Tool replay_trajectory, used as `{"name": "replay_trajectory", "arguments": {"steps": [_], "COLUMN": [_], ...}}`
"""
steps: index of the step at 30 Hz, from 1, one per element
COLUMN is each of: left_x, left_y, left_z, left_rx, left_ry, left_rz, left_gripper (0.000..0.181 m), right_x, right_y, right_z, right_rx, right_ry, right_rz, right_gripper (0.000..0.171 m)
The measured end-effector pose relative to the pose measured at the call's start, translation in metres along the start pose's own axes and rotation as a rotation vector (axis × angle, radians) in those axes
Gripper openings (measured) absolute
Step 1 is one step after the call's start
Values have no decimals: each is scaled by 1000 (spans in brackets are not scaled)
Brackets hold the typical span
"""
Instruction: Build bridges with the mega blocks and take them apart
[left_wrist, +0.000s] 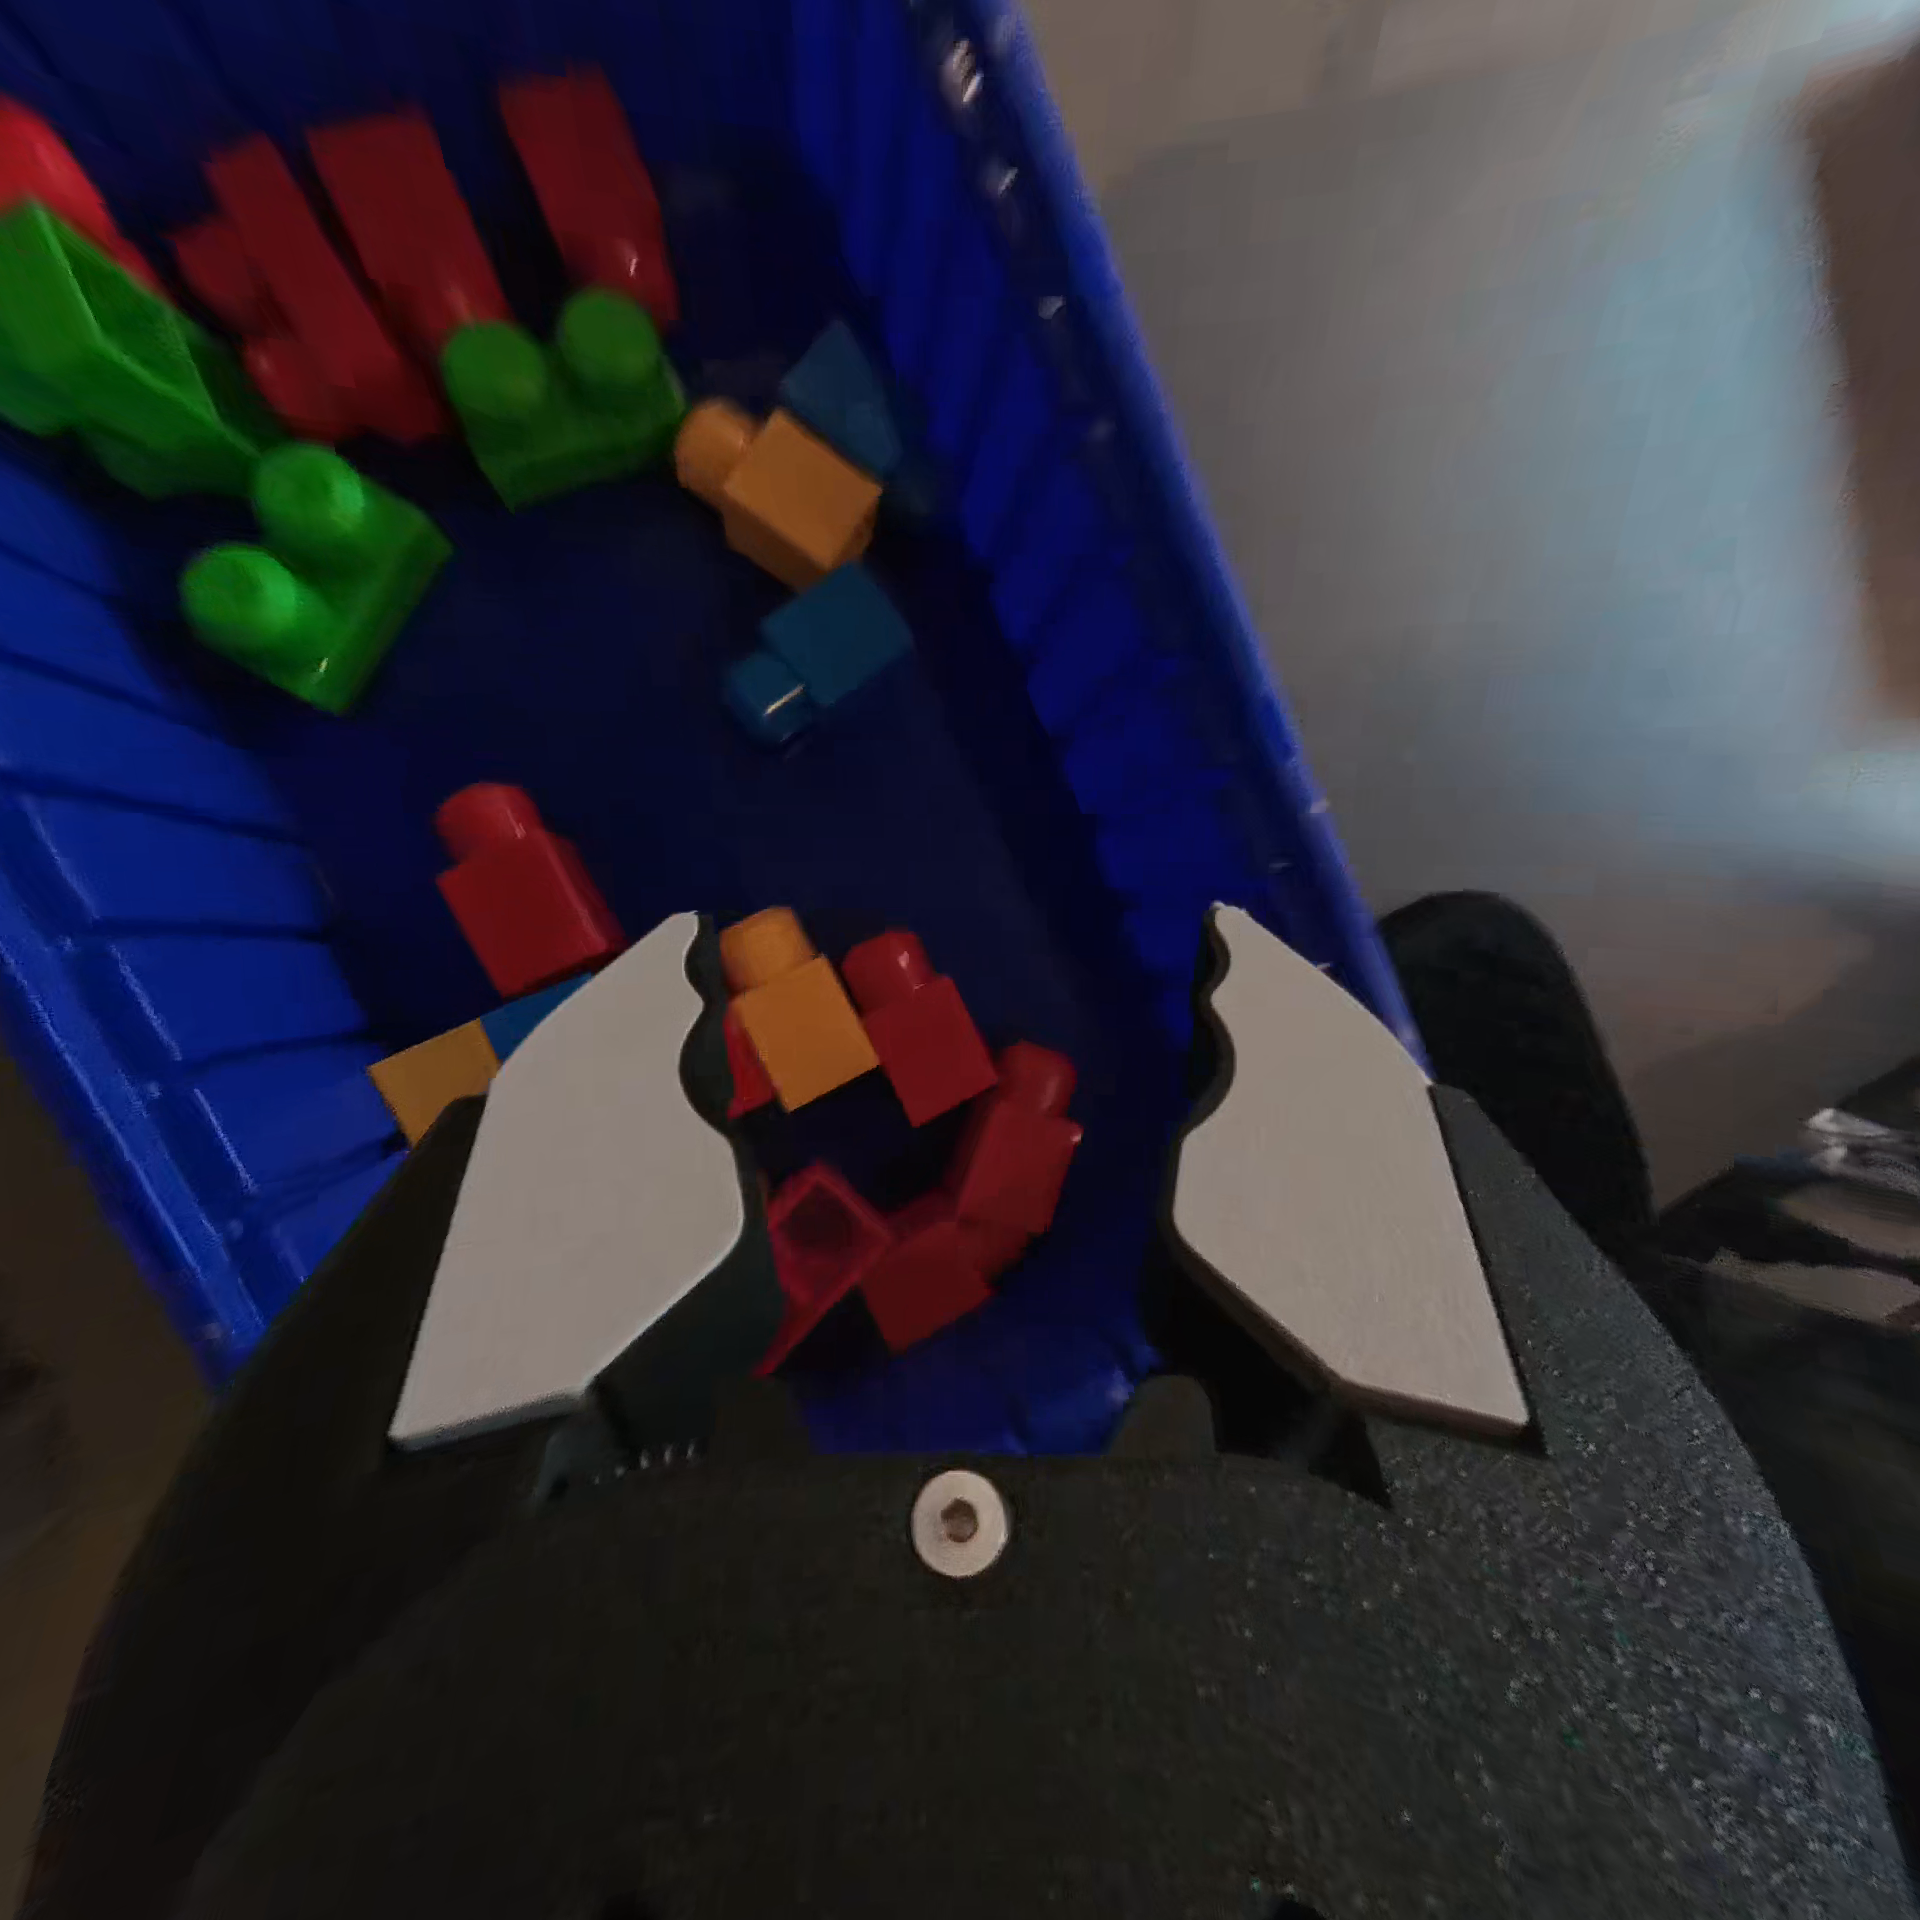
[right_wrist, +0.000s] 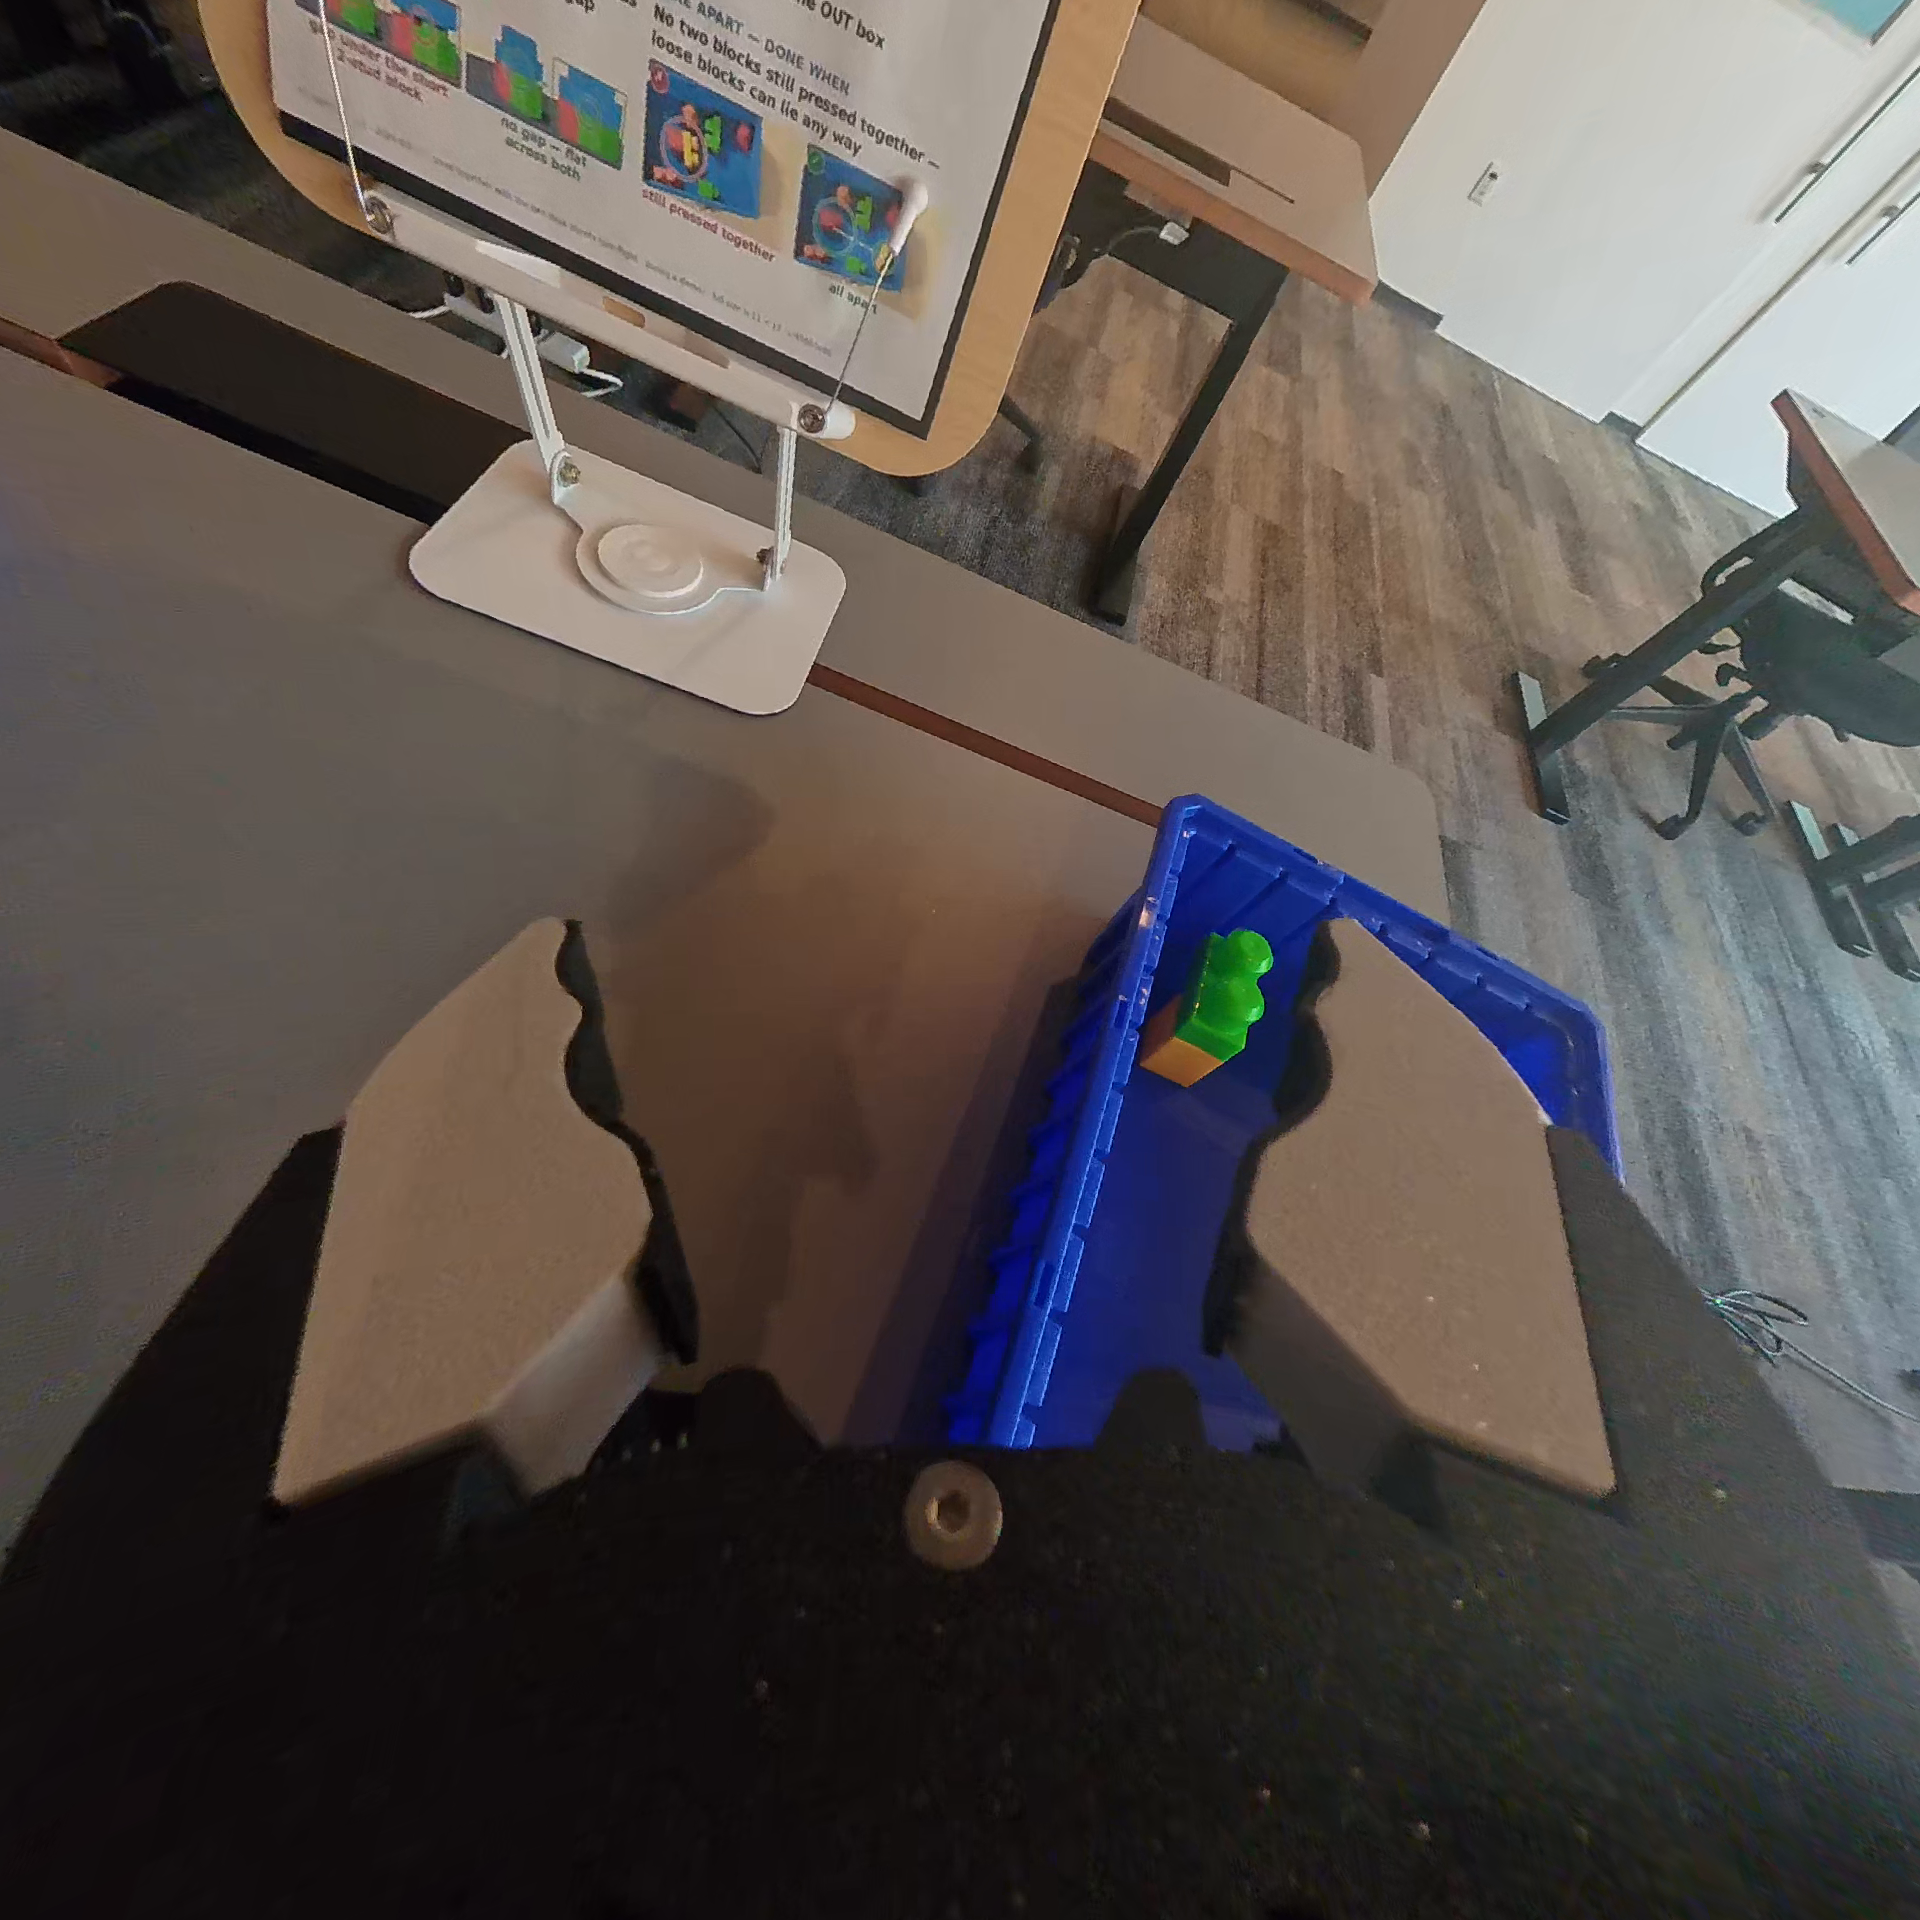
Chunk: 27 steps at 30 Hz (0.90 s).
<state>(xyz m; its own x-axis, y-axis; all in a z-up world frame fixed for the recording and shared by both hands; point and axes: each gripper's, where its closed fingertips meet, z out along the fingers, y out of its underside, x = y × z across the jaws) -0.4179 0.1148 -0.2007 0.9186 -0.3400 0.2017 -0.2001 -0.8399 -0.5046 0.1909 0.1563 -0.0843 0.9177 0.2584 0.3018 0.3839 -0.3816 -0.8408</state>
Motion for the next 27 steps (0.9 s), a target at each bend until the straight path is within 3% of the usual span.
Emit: {"name": "replay_trajectory", "arguments": {"steps": [8, 21, 27], "left_x": [-70, -110, -118], "left_y": [25, 34, 40], "left_z": [31, 72, 80], "left_rx": [-240, -375, -470], "left_ry": [-123, -127, -204], "left_rz": [-87, -156, -168], "left_gripper": [89, 69, 56], "right_x": [-1, -5, -4], "right_y": [2, -3, -2], "right_z": [3, 0, 1], "right_rx": [-4, 16, 12], "right_ry": [1, 5, 8], "right_rz": [-9, -27, -29], "right_gripper": [124, 121, 121]}}
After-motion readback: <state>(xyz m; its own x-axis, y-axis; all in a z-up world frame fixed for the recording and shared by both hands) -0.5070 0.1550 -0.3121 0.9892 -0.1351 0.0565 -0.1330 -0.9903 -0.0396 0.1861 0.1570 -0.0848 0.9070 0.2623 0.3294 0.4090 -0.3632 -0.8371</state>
